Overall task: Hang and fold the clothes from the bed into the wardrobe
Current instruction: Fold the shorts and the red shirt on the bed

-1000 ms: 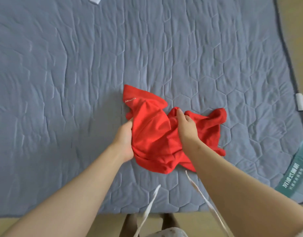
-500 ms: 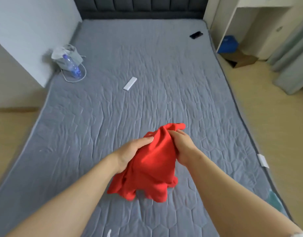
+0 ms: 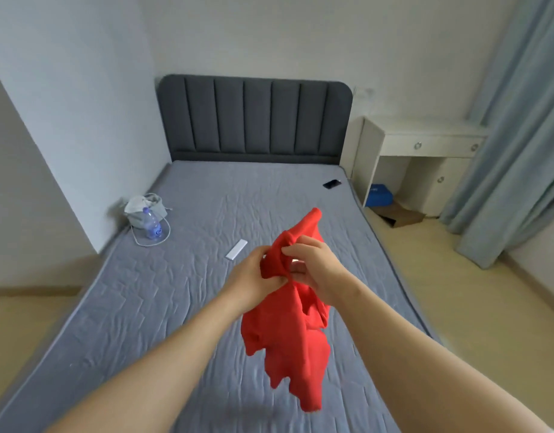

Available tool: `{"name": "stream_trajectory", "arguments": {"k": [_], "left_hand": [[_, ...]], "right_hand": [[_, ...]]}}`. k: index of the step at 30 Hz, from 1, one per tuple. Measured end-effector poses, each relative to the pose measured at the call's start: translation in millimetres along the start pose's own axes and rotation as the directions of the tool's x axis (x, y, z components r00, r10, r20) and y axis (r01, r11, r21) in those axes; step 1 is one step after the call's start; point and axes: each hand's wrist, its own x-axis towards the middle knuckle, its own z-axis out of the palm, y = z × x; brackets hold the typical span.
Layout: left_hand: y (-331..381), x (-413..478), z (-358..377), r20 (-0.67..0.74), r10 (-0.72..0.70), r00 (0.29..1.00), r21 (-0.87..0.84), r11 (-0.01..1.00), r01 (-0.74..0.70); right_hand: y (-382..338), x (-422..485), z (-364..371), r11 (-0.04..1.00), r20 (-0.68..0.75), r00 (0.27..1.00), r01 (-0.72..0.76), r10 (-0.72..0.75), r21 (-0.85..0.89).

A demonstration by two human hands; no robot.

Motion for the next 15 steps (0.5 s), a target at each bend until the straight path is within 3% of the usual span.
{"name": "stream_trajectory", "arguments": {"k": [4,7,9,10,12,13,15], "left_hand": [[18.1,3.7,-10.1,0.007,-0.067,0.998,-0.294,0.954,0.066],[25.2,9.9,-12.8,-0.229,-0.103,0.968,-0.273,0.961,0.038],[31.3,10.4,-13.1,-0.334,-0.188,0.924,-0.373,0.926,0.054],[35.3,9.4,-13.9,-0.3,-0.255,0.919,-0.516,0.854,0.068],[42.3,5.9,-16.3,-0.091,-0.343,0.935,-0.796,0.59,0.139],[44.7,4.2,-18.1,0.019,-0.349,0.937,-0.865,0.464,0.19],[45.9,1.2,-22.3,0.168,-0.331,0.929,-0.903,0.326,0.279]], "right_hand": [[-15.6,-12.7,0.9,0.999,0.026,0.999,0.045,-0.045,0.005],[-18.7,-18.6,-2.3,0.99,0.022,0.997,0.064,-0.068,0.123],[-16.9,-18.5,-3.7,0.995,-0.056,0.996,0.069,-0.065,0.078],[-14.2,-18.2,-5.1,0.998,-0.131,0.99,0.055,-0.05,0.038],[-3.9,-16.9,-9.9,0.998,-0.282,0.959,-0.002,-0.015,-0.06],[2.8,-16.6,-12.0,0.992,-0.318,0.948,-0.048,0.008,-0.118],[18.0,-16.8,-13.2,0.97,-0.302,0.949,-0.153,0.091,-0.188]]}}
